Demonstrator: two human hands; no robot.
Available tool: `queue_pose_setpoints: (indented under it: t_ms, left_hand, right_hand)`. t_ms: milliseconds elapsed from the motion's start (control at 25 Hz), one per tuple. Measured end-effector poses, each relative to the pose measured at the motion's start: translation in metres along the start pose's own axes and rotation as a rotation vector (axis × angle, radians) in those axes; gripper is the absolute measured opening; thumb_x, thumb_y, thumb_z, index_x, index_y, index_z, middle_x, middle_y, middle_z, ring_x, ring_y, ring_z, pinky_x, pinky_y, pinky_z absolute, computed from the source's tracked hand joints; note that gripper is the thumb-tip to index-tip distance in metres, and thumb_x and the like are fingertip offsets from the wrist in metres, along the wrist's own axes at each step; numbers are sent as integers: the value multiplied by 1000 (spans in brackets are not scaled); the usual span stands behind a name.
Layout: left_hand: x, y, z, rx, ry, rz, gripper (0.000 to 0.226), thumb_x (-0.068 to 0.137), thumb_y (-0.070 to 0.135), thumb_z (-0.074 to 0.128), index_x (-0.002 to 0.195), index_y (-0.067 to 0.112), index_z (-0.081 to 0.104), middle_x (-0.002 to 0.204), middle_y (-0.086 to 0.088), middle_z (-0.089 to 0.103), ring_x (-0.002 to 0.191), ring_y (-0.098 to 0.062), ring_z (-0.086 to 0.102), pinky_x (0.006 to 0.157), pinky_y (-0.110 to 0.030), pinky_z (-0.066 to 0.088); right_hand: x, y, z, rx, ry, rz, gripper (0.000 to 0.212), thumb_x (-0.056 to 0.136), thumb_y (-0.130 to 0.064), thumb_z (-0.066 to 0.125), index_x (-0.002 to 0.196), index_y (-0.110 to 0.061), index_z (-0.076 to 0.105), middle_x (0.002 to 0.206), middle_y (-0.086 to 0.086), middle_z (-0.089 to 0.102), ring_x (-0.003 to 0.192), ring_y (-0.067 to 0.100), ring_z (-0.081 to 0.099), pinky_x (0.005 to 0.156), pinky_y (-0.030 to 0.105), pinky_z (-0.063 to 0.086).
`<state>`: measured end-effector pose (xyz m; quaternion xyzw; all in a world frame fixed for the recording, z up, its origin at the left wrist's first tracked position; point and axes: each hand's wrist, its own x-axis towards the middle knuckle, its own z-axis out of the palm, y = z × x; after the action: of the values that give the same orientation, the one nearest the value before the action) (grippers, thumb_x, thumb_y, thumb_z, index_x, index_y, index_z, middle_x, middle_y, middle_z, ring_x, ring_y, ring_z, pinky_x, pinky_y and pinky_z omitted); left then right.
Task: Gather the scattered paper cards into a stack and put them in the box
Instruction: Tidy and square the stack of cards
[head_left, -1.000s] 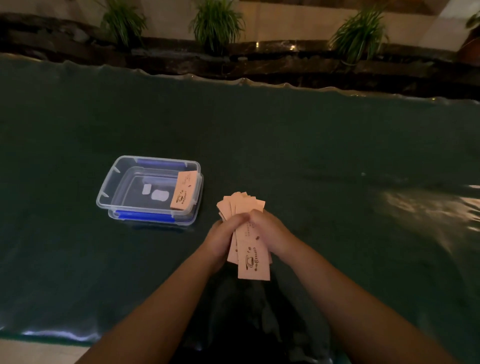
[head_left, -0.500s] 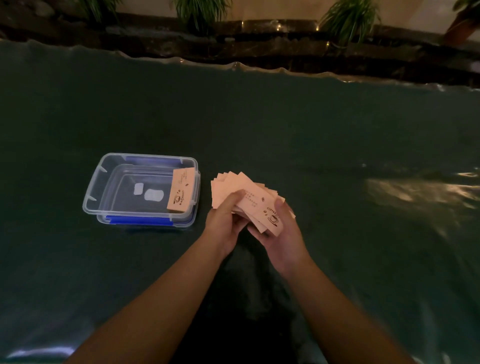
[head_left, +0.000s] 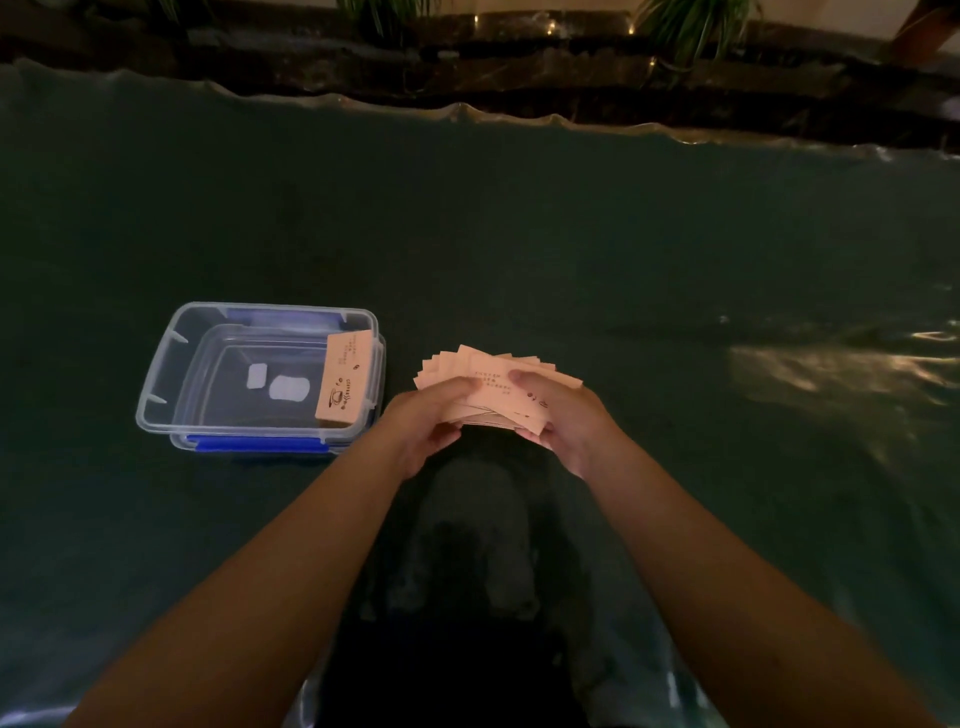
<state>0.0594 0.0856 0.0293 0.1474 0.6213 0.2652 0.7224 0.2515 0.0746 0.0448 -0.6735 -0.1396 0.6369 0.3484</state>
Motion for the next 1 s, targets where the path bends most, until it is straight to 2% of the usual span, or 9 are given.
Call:
queue_pose_setpoints:
  t_ms: [160,360,440,600,720,840,920,1000]
  left_hand:
    - [16,7,-5,184,89,-47,64,74,44,87,125,17,60,119,-7,66,107,-25,65,93,-40,57]
    - [29,2,0,311,142,-51,75,80,48,80,141,17,50,130,-6,59,113,-24,58,95,-40,53]
    - [31,1,2,354,163,-53,81,79,50,79,146,18,47,136,-6,57,116,-24,57,91,-39,52]
    - [34,1,3,314,206,-49,79,75,47,83,142,17,52,125,-5,61,104,-21,60,83,-37,51]
    - [36,3,3,289,206,-46,75,76,43,85,138,17,54,115,-4,62,97,-19,60,81,-36,50]
    - [36,3,1,244,163,-48,74,74,41,86,137,16,54,119,-4,63,103,-20,60,90,-38,50]
    - [35,2,0,187,113,-55,70,74,38,88,133,15,57,121,-5,68,109,-22,62,97,-40,49]
    - [33,0,-2,110,28,-39,55,79,29,86,126,14,64,111,-5,78,111,-22,68,96,-38,52]
  right_hand:
    - [21,0,10,-120,9,24,46,79,-26,93,120,-16,73,117,7,80,107,24,77,97,46,64]
    - [36,13,8,-214,78,55,53,78,-35,93,122,-19,70,116,3,76,105,20,73,89,39,64]
    - [41,17,5,-255,87,35,47,82,-37,88,121,-20,70,115,2,76,108,19,71,97,43,62]
    - [48,19,6,-213,73,26,31,90,-27,79,119,-18,72,114,5,79,105,20,75,98,44,63]
    - [53,21,5,-183,78,46,19,89,-25,79,106,-20,73,109,5,79,102,20,75,93,41,64]
    - [52,21,3,-121,68,60,11,89,-23,79,97,-23,71,101,2,79,97,19,75,78,35,62]
    - [51,24,1,-98,36,68,12,91,-23,77,102,-23,72,105,3,80,101,21,74,82,36,61]
    - [47,26,-2,-57,-24,61,17,93,-21,74,110,-21,73,111,5,80,108,23,73,88,37,61]
